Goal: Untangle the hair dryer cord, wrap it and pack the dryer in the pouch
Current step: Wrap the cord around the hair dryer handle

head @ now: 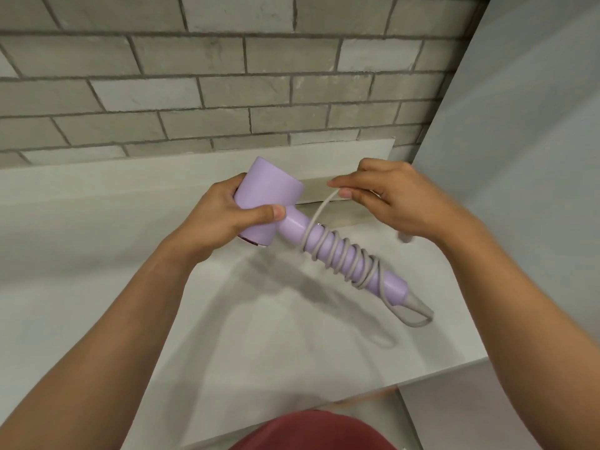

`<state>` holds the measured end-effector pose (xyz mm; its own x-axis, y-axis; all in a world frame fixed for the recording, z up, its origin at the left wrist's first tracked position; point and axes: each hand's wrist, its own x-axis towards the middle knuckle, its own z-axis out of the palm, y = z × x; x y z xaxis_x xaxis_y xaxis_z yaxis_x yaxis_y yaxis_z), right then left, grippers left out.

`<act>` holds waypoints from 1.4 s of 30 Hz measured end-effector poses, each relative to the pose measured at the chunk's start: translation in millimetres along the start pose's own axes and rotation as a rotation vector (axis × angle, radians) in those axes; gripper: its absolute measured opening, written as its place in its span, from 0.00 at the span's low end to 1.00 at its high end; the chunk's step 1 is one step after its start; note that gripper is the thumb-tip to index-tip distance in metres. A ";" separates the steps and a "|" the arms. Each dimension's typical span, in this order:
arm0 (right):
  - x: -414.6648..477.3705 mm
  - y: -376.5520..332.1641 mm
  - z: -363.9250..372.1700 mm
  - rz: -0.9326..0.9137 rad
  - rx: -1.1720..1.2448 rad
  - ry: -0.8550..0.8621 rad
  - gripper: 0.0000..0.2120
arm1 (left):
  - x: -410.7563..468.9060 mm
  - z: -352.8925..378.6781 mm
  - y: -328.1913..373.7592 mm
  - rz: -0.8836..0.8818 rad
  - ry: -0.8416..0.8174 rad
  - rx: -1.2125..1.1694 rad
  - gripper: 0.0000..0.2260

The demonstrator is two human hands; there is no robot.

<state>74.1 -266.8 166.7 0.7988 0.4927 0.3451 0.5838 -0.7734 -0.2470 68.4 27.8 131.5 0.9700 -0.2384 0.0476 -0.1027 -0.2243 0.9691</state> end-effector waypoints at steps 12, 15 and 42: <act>-23.6 10.2 69.8 0.353 0.450 -0.217 0.18 | 11.6 11.4 1.2 -0.049 0.066 -0.384 0.26; -22.7 -20.7 86.7 0.450 0.585 -0.171 0.15 | 14.8 14.1 0.4 -0.066 0.139 -0.378 0.26; -4.6 -45.7 1.7 -0.010 -0.255 -0.453 0.08 | 10.7 21.2 -22.3 -0.045 0.251 0.405 0.26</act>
<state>44.1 -233.1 174.9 0.8089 0.5804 -0.0944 0.5831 -0.8124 0.0023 76.4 10.2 105.3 0.9936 0.0045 0.1133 -0.0887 -0.5914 0.8015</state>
